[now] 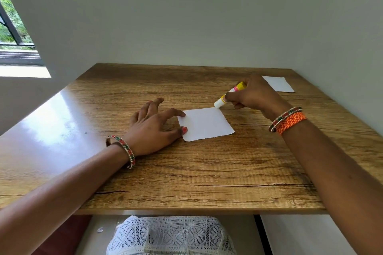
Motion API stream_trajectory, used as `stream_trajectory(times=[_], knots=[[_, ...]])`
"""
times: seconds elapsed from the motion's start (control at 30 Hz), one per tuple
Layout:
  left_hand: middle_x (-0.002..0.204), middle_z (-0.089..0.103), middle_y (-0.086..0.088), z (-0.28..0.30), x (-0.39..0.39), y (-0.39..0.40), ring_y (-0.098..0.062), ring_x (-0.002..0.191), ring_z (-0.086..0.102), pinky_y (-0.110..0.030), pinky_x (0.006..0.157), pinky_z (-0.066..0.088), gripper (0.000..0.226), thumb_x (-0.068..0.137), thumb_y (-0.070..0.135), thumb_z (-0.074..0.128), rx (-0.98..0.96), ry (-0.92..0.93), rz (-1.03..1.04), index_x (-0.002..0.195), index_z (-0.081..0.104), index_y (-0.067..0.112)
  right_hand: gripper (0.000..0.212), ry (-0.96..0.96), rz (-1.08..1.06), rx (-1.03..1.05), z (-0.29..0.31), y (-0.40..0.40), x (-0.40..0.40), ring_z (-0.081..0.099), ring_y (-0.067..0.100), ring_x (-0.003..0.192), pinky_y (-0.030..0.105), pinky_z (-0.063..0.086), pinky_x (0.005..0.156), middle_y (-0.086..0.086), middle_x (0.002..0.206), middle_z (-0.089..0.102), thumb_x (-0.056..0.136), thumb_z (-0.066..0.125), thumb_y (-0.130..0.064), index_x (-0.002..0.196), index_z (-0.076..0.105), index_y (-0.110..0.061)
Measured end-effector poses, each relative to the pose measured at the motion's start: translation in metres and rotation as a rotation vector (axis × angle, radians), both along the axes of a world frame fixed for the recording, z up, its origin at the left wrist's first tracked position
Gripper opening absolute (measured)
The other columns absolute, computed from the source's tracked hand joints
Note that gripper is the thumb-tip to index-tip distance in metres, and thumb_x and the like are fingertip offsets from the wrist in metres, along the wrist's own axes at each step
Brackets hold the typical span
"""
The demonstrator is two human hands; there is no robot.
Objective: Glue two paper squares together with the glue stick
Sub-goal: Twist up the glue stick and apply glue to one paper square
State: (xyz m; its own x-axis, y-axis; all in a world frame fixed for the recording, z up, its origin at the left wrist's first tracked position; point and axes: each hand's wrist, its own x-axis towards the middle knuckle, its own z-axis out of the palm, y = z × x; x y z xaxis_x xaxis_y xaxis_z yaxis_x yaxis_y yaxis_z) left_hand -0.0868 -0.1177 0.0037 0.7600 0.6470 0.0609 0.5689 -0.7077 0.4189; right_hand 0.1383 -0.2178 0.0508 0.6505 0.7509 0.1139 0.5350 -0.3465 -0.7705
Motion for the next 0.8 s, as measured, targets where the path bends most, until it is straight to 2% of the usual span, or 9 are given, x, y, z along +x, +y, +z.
stream_trajectory(times=[0.07, 0.17, 0.2, 0.23, 0.3, 0.37, 0.43, 0.6, 0.8], knots=[[0.154, 0.002, 0.004, 0.003, 0.001, -0.002, -0.026, 0.142, 0.001, -0.054, 0.112, 0.006, 0.051, 0.079, 0.052, 0.056, -0.02, -0.109, -0.006, 0.126, 0.037, 0.049, 0.031, 0.011, 0.003, -0.001, 0.0, 0.0, 0.0, 0.068, 0.02, 0.068, 0.033, 0.058, 0.066, 0.013, 0.082, 0.068, 0.07, 0.078, -0.019, 0.092, 0.061, -0.004], [0.149, 0.014, 0.003, 0.019, 0.003, -0.002, -0.022, 0.14, 0.012, -0.055, 0.109, 0.023, 0.053, 0.078, 0.045, 0.061, -0.002, -0.508, -0.052, 0.126, 0.038, 0.037, 0.031, -0.017, 0.006, -0.01, 0.0, 0.0, -0.001, 0.069, 0.021, 0.07, 0.034, 0.058, 0.066, 0.012, 0.083, 0.069, 0.071, 0.078, -0.02, 0.091, 0.061, -0.005], [0.147, 0.019, 0.004, 0.025, 0.006, 0.0, -0.02, 0.138, 0.015, -0.054, 0.108, 0.025, 0.05, 0.077, 0.047, 0.059, 0.05, -0.548, -0.078, 0.123, 0.041, 0.036, 0.03, -0.031, 0.007, -0.016, 0.001, 0.0, -0.001, 0.069, 0.021, 0.069, 0.032, 0.056, 0.064, 0.012, 0.083, 0.069, 0.071, 0.078, -0.021, 0.09, 0.061, -0.007], [0.146, 0.022, 0.005, 0.029, 0.011, 0.003, -0.018, 0.137, 0.018, -0.054, 0.108, 0.026, 0.047, 0.076, 0.051, 0.055, 0.099, -0.52, -0.114, 0.119, 0.044, 0.037, 0.03, -0.044, 0.005, -0.024, 0.001, 0.0, -0.002, 0.069, 0.02, 0.069, 0.03, 0.055, 0.062, 0.012, 0.084, 0.069, 0.071, 0.078, -0.022, 0.09, 0.061, -0.007], [0.149, 0.018, 0.008, 0.03, 0.027, 0.004, -0.021, 0.138, 0.017, -0.056, 0.109, 0.019, 0.045, 0.074, 0.059, 0.05, 0.137, -0.328, -0.179, 0.117, 0.045, 0.044, 0.032, -0.07, -0.005, -0.029, 0.001, 0.0, -0.003, 0.069, 0.022, 0.074, 0.03, 0.054, 0.062, 0.012, 0.089, 0.067, 0.07, 0.078, -0.024, 0.092, 0.06, -0.008], [0.153, 0.01, 0.008, 0.021, 0.046, 0.002, -0.024, 0.141, 0.007, -0.053, 0.11, 0.008, 0.045, 0.076, 0.062, 0.051, 0.16, -0.133, -0.209, 0.118, 0.046, 0.048, 0.032, -0.101, -0.014, -0.02, 0.0, 0.0, -0.004, 0.067, 0.025, 0.08, 0.032, 0.054, 0.063, 0.013, 0.094, 0.064, 0.07, 0.078, -0.025, 0.089, 0.056, -0.011], [0.155, 0.005, 0.006, 0.012, 0.058, 0.001, -0.024, 0.142, -0.002, -0.052, 0.109, 0.002, 0.046, 0.076, 0.062, 0.053, 0.2, -0.026, -0.214, 0.119, 0.047, 0.049, 0.031, -0.145, -0.017, -0.024, -0.001, -0.002, -0.005, 0.063, 0.024, 0.082, 0.032, 0.051, 0.062, 0.012, 0.096, 0.061, 0.07, 0.077, -0.027, 0.085, 0.053, -0.015], [0.156, 0.0, 0.005, 0.004, 0.057, 0.009, -0.025, 0.142, -0.011, -0.055, 0.108, -0.003, 0.047, 0.072, 0.067, 0.053, 0.168, 0.01, -0.197, 0.117, 0.048, 0.053, 0.034, -0.183, 0.006, -0.031, -0.003, -0.002, -0.004, 0.049, 0.011, 0.068, 0.024, 0.04, 0.053, -0.002, 0.08, 0.048, 0.072, 0.076, -0.03, 0.078, 0.043, -0.023], [0.156, -0.006, 0.003, 0.004, 0.055, 0.006, -0.027, 0.141, -0.017, -0.056, 0.108, -0.007, 0.047, 0.073, 0.067, 0.052, 0.179, 0.036, -0.161, 0.118, 0.046, 0.053, 0.036, -0.252, 0.007, -0.081, -0.003, -0.001, -0.007, 0.045, 0.009, 0.066, 0.023, 0.035, 0.05, -0.004, 0.078, 0.046, 0.072, 0.075, -0.033, 0.092, 0.05, -0.017]])
